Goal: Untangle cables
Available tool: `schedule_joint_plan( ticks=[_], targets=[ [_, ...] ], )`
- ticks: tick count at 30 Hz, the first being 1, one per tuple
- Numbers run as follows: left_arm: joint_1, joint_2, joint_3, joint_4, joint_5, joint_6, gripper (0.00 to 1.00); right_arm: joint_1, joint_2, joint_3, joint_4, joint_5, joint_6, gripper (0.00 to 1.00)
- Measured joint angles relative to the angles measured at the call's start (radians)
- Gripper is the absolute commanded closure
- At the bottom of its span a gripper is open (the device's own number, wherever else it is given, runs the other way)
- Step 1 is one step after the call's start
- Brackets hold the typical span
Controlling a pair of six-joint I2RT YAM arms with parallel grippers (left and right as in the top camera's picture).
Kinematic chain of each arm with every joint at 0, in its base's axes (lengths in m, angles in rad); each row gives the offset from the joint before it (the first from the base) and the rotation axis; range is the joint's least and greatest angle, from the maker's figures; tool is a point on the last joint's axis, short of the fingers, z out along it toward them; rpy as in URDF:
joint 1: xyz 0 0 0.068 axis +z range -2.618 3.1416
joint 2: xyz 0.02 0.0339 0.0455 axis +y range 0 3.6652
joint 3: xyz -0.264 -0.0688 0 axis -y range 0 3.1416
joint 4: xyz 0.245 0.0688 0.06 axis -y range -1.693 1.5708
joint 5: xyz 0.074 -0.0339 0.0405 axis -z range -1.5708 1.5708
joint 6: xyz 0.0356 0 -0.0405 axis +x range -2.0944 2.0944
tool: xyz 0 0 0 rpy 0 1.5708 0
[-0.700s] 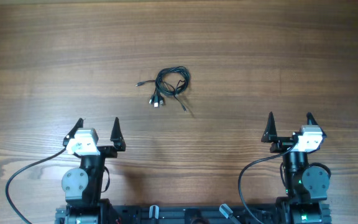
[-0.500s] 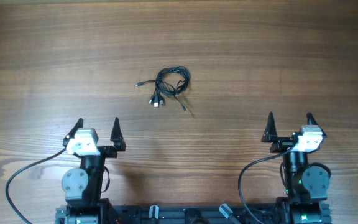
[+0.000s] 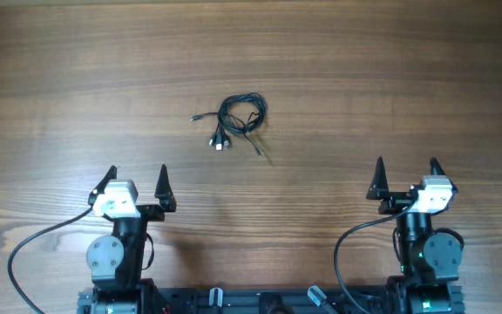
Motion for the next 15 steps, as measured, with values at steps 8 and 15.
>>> schedule_joint_plan(
  ticks=[8, 15],
  targets=[
    [0.000, 0.000, 0.000, 0.000, 0.000, 0.000, 0.00, 0.000, 0.000, 0.000, 0.000, 0.000, 0.000, 0.00],
    [0.000, 0.000, 0.000, 0.000, 0.000, 0.000, 0.00, 0.000, 0.000, 0.000, 0.000, 0.000, 0.000, 0.00]
  ],
)
